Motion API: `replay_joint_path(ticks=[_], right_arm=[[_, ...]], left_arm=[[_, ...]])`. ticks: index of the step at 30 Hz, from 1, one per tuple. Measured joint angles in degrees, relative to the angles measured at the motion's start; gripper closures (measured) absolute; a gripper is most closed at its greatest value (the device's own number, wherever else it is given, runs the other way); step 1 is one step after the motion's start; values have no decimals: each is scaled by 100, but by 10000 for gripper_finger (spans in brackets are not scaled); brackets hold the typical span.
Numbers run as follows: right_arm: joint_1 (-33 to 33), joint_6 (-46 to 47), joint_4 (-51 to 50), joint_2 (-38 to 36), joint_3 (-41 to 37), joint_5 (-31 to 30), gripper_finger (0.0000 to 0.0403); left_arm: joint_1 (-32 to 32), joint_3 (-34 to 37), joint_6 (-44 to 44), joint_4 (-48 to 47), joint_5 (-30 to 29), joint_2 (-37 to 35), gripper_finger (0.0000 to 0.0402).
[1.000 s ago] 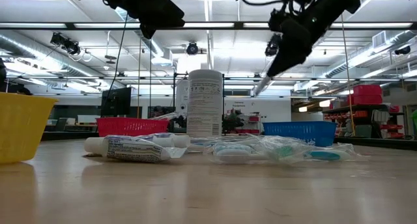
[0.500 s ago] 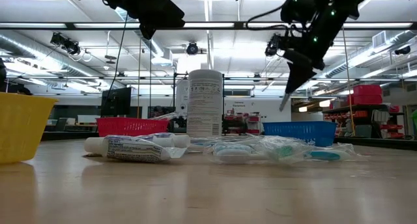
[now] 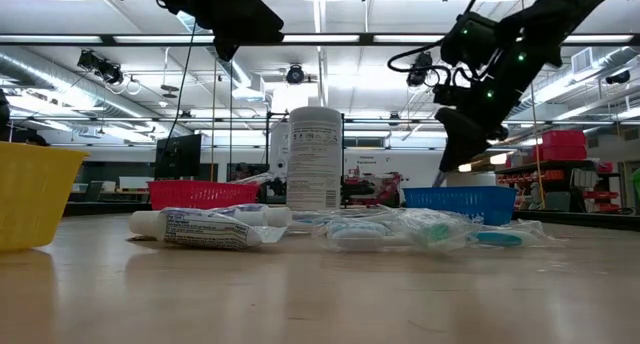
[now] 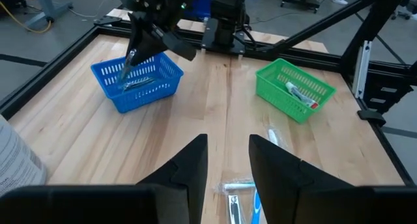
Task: Pick & Place Travel size toiletries
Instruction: Put the silver nail clipper into the blue basket, then put the blue toothbrush into the orange basket
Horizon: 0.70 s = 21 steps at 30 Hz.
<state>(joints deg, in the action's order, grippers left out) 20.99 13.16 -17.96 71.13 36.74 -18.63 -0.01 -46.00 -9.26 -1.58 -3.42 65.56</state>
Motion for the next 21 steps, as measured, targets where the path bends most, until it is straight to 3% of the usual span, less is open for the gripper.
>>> replay_joint_path(ticks=[12,21], right_arm=[[52,50,24,0,-115,579,172],[29,-286,69,-2,281,1212,154]], left_arm=[[-1,-2,44,-8,-103,0,283],[-2,-2,94,-34,-181,0,283]])
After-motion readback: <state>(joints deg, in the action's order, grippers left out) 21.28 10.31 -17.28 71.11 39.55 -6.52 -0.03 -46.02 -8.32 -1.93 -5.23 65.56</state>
